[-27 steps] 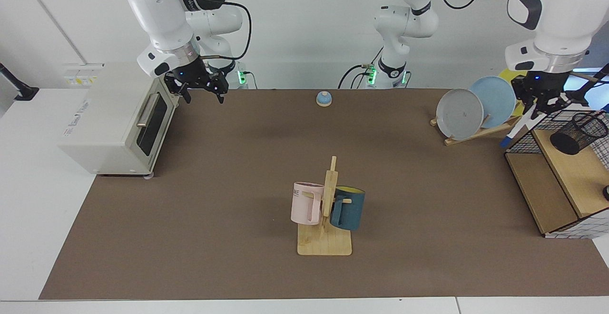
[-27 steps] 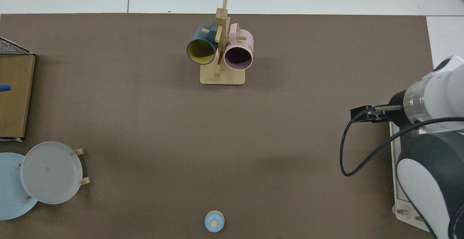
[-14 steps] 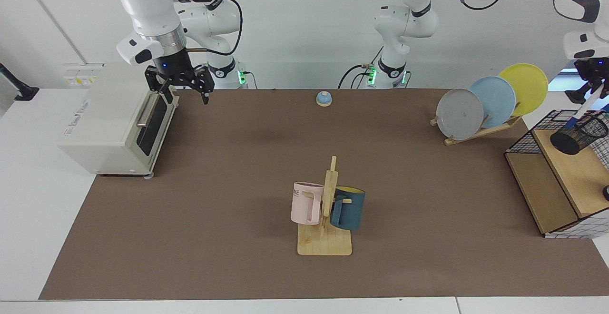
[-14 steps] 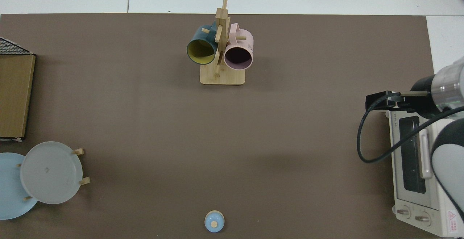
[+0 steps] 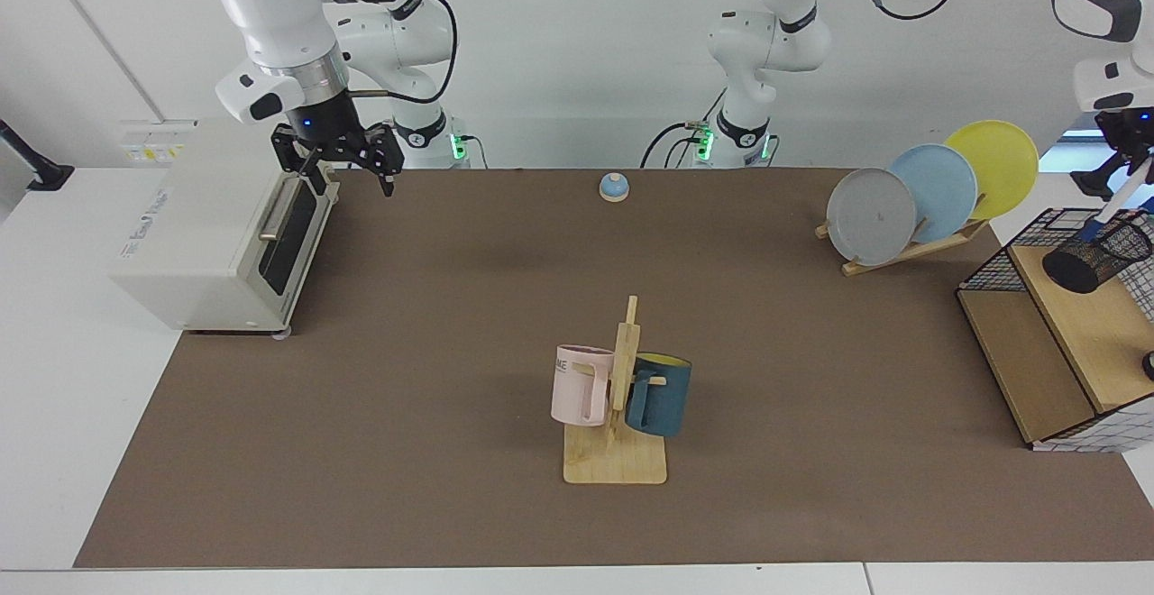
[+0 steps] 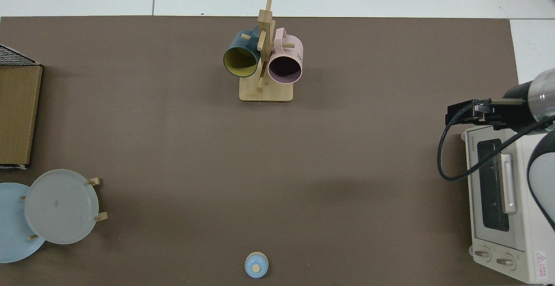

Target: Put markers into pen holder

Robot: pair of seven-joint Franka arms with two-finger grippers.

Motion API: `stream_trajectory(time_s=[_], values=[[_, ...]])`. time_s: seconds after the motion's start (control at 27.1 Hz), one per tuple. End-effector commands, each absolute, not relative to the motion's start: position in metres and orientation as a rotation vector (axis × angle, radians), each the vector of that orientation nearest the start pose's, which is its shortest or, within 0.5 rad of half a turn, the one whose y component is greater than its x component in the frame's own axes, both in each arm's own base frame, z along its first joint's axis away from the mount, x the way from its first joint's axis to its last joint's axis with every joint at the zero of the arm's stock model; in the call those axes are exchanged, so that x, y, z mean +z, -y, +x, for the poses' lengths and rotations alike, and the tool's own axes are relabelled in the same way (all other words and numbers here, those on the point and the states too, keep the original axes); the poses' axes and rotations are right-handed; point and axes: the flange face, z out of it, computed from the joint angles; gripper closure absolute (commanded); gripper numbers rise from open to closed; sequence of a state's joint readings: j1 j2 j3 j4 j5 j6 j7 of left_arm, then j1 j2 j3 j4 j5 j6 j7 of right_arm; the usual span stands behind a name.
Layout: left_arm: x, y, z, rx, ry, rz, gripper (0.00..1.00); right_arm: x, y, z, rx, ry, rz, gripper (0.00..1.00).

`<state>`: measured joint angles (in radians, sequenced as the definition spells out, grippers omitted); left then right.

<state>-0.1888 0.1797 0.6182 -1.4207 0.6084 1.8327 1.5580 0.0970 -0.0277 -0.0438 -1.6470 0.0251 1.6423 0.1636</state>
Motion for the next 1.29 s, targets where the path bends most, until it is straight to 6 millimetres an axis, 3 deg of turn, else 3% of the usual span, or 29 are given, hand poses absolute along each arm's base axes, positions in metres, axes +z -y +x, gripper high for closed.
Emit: stream_trajectory(time_s=[0.0,0.15,0.48,0.81,1.03,1.07,1.11,1.14,1.25], values=[[0.636,-0.265,0.573,0.724,-1.451,-1.981,1.0,0.612,-0.028,0.548,-0.009,-0.09,-3.114,0.0],[0.615,-0.259,0.582,0.758,-1.457,-1.981,1.0,0.611,-0.025,0.55,-0.016,0.039,-3.122,0.0],[0.573,-0.245,0.593,0.851,-1.448,-1.984,1.0,0.612,-0.019,0.55,-0.031,0.038,-3.131,0.0],[0.557,-0.211,0.597,0.944,-1.349,-2.033,1.0,0.613,-0.018,0.551,-0.044,0.038,-3.156,0.0],[0.554,-0.203,0.599,0.973,-1.313,-2.031,0.99,0.613,-0.017,0.551,-0.044,0.031,-3.156,0.0],[0.555,-0.203,0.6,0.969,-1.313,-2.031,0.7,0.611,-0.018,0.55,-0.037,0.03,-3.155,0.0],[0.554,-0.203,0.6,0.968,-1.314,-2.033,0.18,0.611,-0.018,0.55,-0.039,0.028,-3.155,0.0],[0.555,-0.203,0.6,0.966,-1.312,-2.033,0.03,0.611,-0.018,0.55,-0.035,0.028,-3.155,0.0],[0.555,-0.203,0.601,0.961,-1.314,-2.03,0.0,0.611,-0.018,0.55,-0.034,0.025,-3.149,0.0]])
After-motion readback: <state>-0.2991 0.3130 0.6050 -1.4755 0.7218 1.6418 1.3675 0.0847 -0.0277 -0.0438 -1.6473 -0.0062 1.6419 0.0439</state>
